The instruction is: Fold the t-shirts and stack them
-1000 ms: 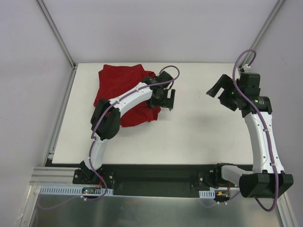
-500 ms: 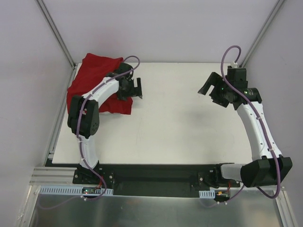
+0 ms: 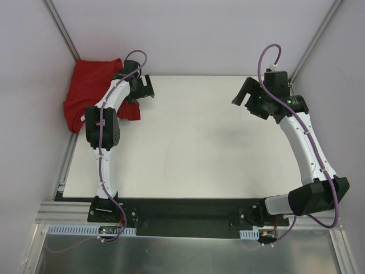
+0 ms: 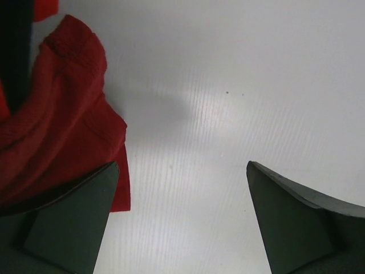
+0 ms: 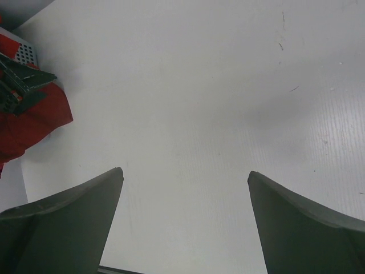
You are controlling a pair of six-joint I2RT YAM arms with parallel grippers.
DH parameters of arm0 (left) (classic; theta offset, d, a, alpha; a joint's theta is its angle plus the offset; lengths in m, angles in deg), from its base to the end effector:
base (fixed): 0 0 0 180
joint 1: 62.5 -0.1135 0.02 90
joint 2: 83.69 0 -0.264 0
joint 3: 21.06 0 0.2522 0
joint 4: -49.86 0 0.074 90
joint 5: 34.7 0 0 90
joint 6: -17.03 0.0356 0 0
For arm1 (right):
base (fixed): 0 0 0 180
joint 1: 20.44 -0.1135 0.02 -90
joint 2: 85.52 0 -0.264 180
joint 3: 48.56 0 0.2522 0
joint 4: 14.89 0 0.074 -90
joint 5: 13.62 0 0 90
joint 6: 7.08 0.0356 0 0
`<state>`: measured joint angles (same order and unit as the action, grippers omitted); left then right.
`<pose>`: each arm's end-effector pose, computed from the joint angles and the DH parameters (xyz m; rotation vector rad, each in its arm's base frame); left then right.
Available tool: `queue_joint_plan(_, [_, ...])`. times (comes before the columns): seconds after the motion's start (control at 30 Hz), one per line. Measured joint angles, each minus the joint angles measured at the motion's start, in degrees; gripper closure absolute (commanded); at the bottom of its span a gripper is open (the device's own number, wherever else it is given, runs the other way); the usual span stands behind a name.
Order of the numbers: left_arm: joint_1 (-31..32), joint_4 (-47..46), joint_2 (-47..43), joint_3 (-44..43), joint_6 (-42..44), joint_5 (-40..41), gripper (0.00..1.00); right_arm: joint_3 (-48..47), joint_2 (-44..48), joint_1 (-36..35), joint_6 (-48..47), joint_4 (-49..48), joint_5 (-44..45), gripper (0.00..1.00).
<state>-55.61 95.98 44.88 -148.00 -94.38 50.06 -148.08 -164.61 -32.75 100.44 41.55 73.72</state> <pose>0.5062 -0.0644 0.2317 -0.2641 2.4129 -0.3369 0.2879 0.0645 0.3963 0.0746 2.2183 0.3408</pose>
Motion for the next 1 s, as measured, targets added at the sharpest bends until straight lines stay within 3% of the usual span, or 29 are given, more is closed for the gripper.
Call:
queue_joint_plan(0.17, [-0.46, -0.2, 3.34, -4.42, 0.85, 0.02, 0.04, -1.03, -0.15, -0.44, 0.0, 0.44, 0.92, 0.04])
queue_joint_plan(0.43, [0.07, -0.42, 0.85, -0.87, 3.1, -1.81, 0.05, -1.03, 0.61, -0.7, -0.44, 1.31, 1.25, 0.04])
queue_joint_plan(0.57, [4.02, 0.57, -6.86, 5.64, 3.48, -1.05, 0.04, -1.11, 1.92, -0.7, -1.9, 0.79, 2.56, 0.04])
queue_joint_plan(0.8, [19.28, -1.66, -27.41, 14.67, 0.37, 0.46, 0.04, -0.42, 2.29, -0.85, -2.8, -6.01, 0.85, 0.04])
queue_joint_plan(1.0, [18.08, -2.51, -40.92, 26.86, -6.16, 2.38, 0.02, -1.2, -5.57, -5.09, -1.9, -11.52, -2.51, 0.04])
